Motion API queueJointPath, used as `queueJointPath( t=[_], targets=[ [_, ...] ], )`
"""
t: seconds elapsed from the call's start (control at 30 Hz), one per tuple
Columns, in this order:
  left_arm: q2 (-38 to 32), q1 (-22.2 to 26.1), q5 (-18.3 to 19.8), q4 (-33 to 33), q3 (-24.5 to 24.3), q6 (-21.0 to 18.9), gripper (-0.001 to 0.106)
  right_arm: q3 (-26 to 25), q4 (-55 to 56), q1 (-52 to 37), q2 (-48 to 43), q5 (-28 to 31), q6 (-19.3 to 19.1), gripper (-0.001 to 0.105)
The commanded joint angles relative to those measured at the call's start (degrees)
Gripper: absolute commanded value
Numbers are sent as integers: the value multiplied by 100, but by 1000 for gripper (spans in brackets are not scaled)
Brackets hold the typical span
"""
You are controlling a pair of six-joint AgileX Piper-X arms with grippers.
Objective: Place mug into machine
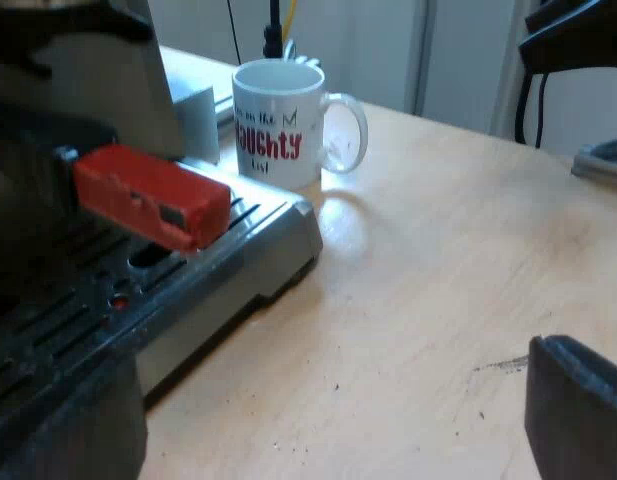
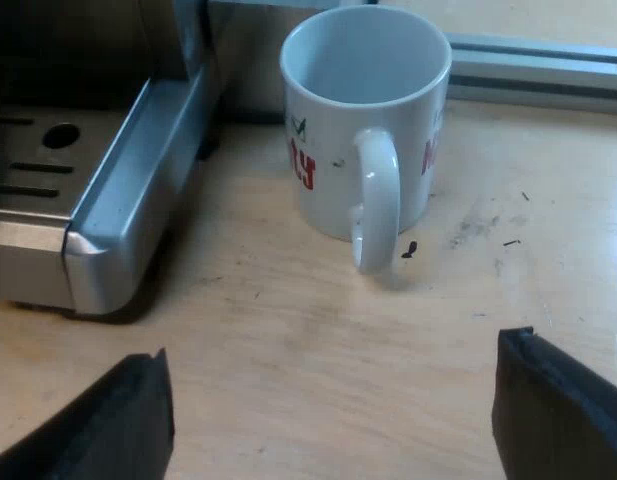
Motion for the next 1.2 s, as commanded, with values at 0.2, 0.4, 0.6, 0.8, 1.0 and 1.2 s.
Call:
queueJointPath(
  t=[0.2, 0.4, 0.6, 0.8, 1.0, 1.2],
  targets=[
    [164, -27, 53, -164, -30, 4, 78, 975, -1546, 7, 14, 33, 41, 68],
    [163, -27, 53, -164, -30, 4, 78, 1693, -3123, 7, 453, 44, 287, 68],
    [163, -27, 53, -164, -30, 4, 78, 1938, -4458, 7, 1586, 198, 478, 68],
    [163, -27, 53, -164, -30, 4, 78, 1937, -5897, 7, 3150, 256, 588, 68],
    [163, -27, 53, -164, -30, 4, 78, 1602, -7233, 7, 4867, 114, 691, 68],
    [163, -27, 53, -164, -30, 4, 78, 917, -7703, 204, 6091, 115, 676, 68]
  ],
)
